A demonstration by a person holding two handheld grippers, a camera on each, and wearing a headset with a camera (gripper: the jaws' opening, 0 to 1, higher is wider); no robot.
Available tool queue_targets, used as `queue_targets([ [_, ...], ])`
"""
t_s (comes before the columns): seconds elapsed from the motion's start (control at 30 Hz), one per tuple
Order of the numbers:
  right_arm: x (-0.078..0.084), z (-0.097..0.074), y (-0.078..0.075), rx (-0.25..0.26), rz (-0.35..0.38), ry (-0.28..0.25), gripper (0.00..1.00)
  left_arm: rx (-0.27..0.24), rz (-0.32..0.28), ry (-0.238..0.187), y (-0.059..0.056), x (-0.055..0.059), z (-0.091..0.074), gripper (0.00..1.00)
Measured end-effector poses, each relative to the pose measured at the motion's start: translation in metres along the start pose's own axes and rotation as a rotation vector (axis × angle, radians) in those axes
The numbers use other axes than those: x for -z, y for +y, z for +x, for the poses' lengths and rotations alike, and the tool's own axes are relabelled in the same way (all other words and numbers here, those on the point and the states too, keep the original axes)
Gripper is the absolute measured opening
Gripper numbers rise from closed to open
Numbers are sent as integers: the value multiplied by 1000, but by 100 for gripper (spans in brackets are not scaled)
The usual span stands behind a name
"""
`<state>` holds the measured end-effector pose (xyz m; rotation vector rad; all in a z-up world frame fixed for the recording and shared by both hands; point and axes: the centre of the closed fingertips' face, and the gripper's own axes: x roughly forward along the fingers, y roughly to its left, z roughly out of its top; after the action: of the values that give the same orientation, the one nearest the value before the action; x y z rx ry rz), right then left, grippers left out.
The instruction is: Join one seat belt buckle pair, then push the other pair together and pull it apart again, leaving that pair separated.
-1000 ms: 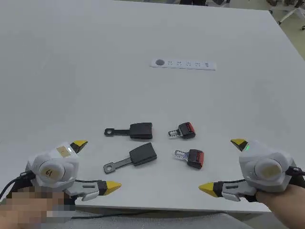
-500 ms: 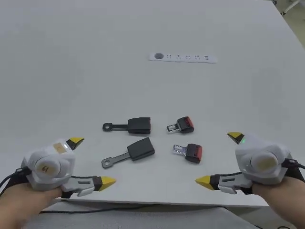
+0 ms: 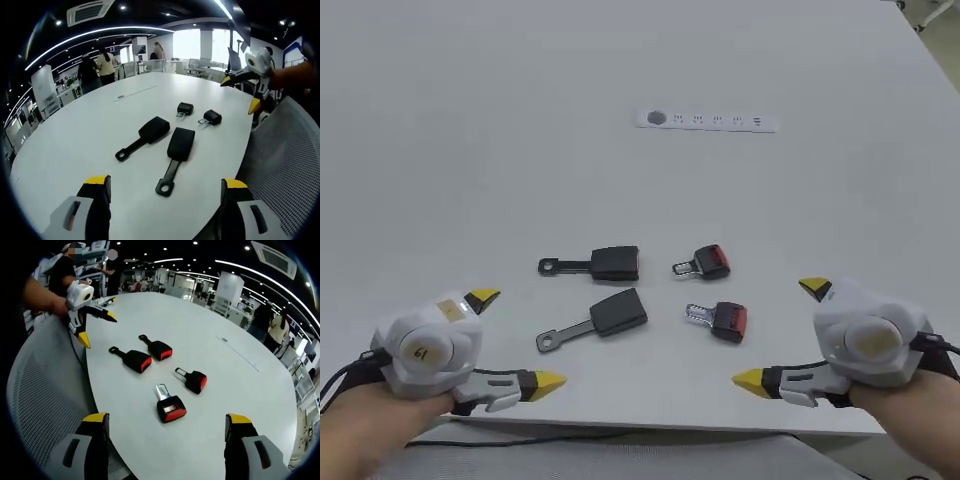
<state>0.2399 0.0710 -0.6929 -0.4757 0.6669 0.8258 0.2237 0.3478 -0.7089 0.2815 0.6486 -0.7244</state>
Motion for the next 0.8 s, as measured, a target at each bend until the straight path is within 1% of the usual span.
queue_targets([
  [0.1, 2, 0, 0, 3, 3, 3, 98, 6, -2, 4, 0, 2, 1, 93],
  [0.3, 3, -2, 6, 1, 0, 11, 98, 0, 3, -7, 1, -1, 0, 92],
  [0.37, 3, -3, 8, -1, -3, 13, 97, -3, 3, -8, 0, -3, -1, 92],
  [0.47, 5, -4, 8, -2, -7, 19, 97, -7, 4, -10, 0, -4, -2, 91],
  [0.63, 5, -6, 8, 3, -7, 23, 96, -8, 14, -2, 0, -1, -2, 92],
  [0.73, 5, -7, 8, 5, -7, 25, 96, -9, 30, 8, -2, -1, -2, 92],
  [0.8, 6, -8, 9, 7, -6, 29, 95, -7, 27, 6, -3, -2, -3, 92],
])
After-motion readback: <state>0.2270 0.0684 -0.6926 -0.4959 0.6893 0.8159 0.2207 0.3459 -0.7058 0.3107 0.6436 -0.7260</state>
